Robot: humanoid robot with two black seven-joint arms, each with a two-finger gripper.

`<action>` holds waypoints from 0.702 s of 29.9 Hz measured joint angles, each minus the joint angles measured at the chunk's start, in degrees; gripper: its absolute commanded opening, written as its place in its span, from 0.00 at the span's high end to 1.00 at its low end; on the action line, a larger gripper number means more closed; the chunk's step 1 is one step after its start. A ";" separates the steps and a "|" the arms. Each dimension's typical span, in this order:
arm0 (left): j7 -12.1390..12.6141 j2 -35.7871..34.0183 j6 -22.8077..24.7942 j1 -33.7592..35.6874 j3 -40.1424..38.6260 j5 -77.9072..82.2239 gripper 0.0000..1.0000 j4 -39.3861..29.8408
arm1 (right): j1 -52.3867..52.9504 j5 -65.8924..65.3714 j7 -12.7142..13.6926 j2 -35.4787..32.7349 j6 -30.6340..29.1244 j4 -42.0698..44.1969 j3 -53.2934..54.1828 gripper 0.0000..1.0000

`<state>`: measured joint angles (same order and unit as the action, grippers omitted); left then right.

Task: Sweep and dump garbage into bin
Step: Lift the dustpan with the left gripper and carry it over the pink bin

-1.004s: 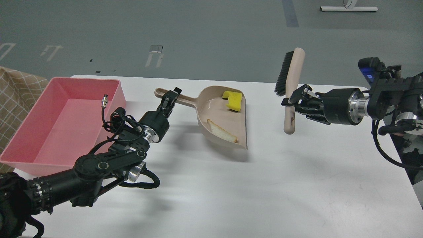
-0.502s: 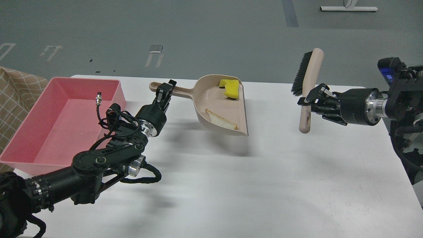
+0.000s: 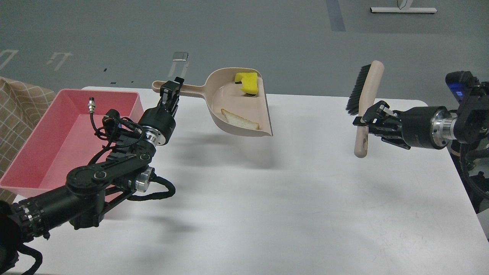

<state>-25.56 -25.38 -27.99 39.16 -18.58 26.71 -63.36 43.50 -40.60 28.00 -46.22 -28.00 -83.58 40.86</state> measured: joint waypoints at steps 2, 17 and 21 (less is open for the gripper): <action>-0.37 -0.77 0.00 0.45 -0.08 -1.01 1.00 -0.45 | -0.07 0.00 0.00 0.00 0.00 0.00 0.01 1.00; -1.40 -8.50 0.00 1.27 -2.74 -2.89 1.00 -2.61 | -0.47 0.00 0.00 0.26 0.00 0.13 0.01 1.00; -1.92 -10.47 1.50 1.23 -2.86 -2.90 1.00 -2.77 | -0.52 0.00 0.00 0.41 0.00 0.17 0.01 1.00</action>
<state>-27.48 -35.85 -26.50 40.40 -21.44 23.82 -66.13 42.98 -40.60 28.00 -45.82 -28.00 -83.41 40.87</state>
